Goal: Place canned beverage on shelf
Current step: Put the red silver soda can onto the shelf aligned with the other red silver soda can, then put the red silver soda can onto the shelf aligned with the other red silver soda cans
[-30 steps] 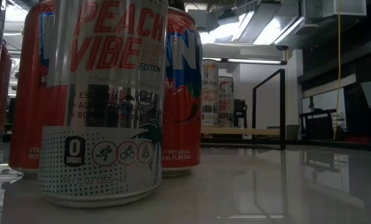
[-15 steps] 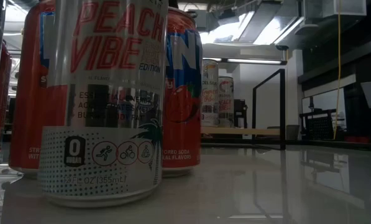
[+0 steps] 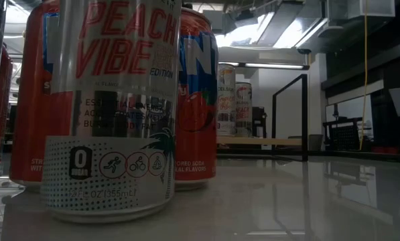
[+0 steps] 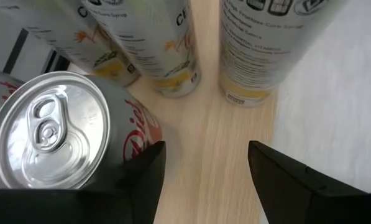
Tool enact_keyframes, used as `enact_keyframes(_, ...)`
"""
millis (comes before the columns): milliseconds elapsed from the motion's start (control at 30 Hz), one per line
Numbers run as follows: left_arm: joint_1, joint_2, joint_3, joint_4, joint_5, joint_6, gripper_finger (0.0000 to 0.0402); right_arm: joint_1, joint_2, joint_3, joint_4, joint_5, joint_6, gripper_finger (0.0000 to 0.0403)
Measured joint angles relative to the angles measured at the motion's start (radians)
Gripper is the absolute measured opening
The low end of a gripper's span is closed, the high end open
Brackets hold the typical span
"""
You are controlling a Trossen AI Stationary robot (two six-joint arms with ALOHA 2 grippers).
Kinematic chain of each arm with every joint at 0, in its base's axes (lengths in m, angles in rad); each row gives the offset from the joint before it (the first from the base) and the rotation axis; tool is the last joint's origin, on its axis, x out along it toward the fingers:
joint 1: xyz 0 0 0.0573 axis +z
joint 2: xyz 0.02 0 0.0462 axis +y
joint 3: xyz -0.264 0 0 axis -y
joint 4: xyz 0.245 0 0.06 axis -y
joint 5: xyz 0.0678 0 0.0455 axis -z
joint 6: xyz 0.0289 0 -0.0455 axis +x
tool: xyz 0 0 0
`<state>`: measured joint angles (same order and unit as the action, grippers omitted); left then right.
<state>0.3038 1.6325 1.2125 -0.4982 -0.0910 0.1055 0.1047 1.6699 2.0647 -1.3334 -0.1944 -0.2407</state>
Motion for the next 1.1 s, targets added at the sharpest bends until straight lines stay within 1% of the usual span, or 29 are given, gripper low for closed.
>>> enact_keyframes(233,-0.002,0.000,0.000,0.022,0.010,0.000,0.0219,0.000,0.000,0.000,0.000,0.000,0.000,0.0390)
enact_keyframes(433,-0.018,-0.031,0.000,0.015,0.059,-0.023,0.0220,0.000,0.000,0.000,0.000,0.000,0.000,0.0390)
enact_keyframes(733,-0.093,-0.169,0.000,0.001,0.064,-0.032,0.0221,0.000,0.001,0.000,0.002,0.000,0.000,0.0390)
enact_keyframes(967,-0.137,-0.278,0.000,-0.002,0.049,-0.155,0.0222,0.000,0.001,0.000,0.003,0.002,0.000,0.0390)
enact_keyframes(1100,-0.142,-0.321,0.000,-0.007,0.060,-0.175,0.0222,0.000,0.001,0.000,0.003,0.002,0.000,0.0390)
